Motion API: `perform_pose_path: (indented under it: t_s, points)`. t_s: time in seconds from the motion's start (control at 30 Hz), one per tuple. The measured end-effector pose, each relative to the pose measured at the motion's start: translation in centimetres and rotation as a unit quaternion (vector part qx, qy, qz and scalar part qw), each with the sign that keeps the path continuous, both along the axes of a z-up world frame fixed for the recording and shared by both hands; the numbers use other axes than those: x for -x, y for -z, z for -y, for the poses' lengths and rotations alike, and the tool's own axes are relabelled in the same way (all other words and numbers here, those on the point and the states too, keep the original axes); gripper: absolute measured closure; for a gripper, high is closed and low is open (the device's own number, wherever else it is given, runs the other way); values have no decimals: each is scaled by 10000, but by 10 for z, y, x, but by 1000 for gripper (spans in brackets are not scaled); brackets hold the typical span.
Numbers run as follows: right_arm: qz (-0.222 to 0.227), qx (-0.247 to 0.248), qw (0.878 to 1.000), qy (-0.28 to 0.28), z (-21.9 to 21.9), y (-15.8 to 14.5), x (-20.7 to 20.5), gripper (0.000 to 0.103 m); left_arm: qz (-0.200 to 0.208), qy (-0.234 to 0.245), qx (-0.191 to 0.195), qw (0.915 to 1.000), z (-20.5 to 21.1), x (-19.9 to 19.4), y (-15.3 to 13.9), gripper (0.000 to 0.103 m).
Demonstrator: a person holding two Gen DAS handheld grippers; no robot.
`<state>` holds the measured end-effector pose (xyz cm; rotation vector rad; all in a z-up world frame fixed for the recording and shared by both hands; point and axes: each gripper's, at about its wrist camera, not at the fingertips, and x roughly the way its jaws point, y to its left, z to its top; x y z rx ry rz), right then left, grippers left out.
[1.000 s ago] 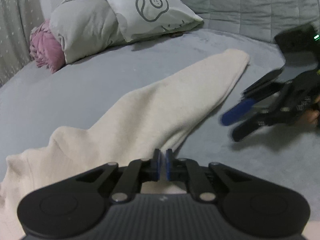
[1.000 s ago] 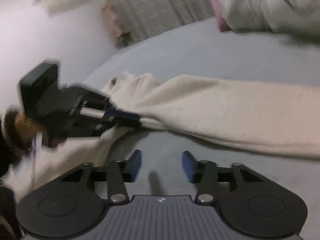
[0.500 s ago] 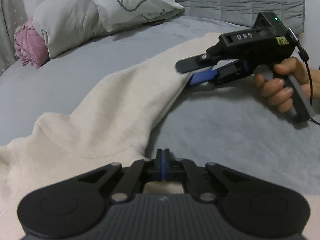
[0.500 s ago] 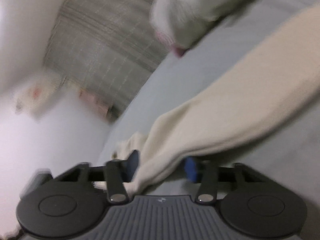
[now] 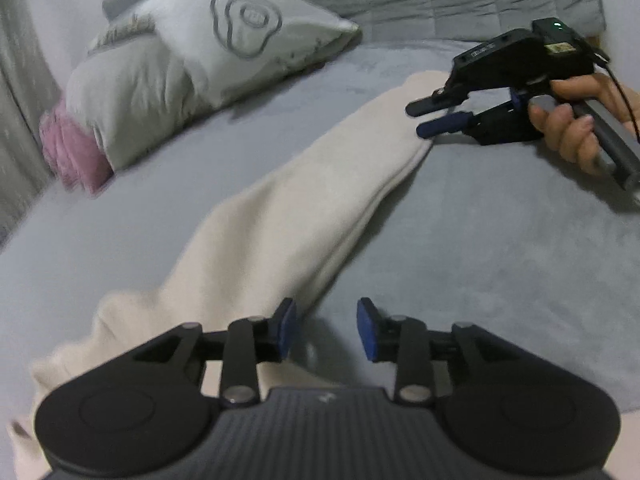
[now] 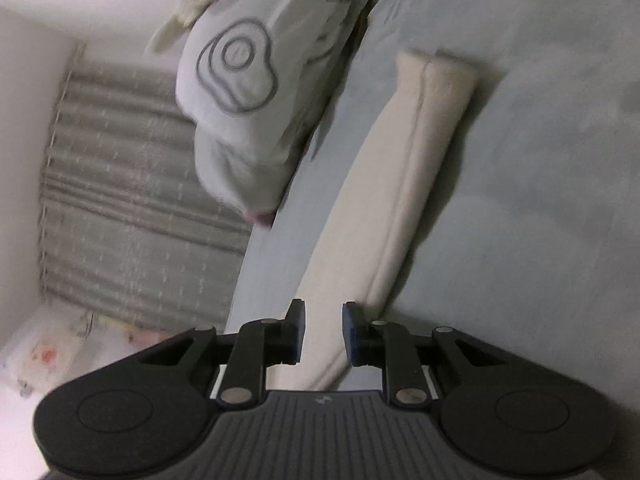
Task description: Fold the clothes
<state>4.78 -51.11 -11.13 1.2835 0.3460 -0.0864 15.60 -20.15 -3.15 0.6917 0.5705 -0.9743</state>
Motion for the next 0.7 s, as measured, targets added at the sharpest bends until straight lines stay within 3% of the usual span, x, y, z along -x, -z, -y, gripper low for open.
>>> perform_pose_path:
  t_s: [0.13,0.2,0.27,0.33,0.47,0.53,0.6,0.63,0.7]
  points:
    - [-107,-212,9988,430,9,-2,10,84,286,-47,-260,9992,6,2,2,59]
    - [-209,-337,9970,667,12,-7,22,76,310,-37,-519,9982,10,1,11,59]
    - [-235,-196,9961,828,16,-14,33,64,222,-3,-606,9979,13,-3,16,61]
    - [-289,35,9942,1038,23,-20,45,61,106,17,-589,9982,10,-4,19,66]
    - [-618,368,9873,1420,38,-24,52,60,-167,61,-453,9988,4,-10,20,72]
    - [-854,808,9816,1504,41,-28,45,60,-260,25,-371,9990,1,-12,21,72]
    - [-1080,1462,9723,1471,36,-32,29,63,-371,-59,-236,9990,-2,-14,21,72]
    - [-1212,1846,9643,1462,32,-35,23,82,-413,-92,-171,9990,-4,-15,21,71]
    - [-1490,2306,9467,1687,27,-37,20,86,-587,-223,48,9980,-9,-18,21,68]
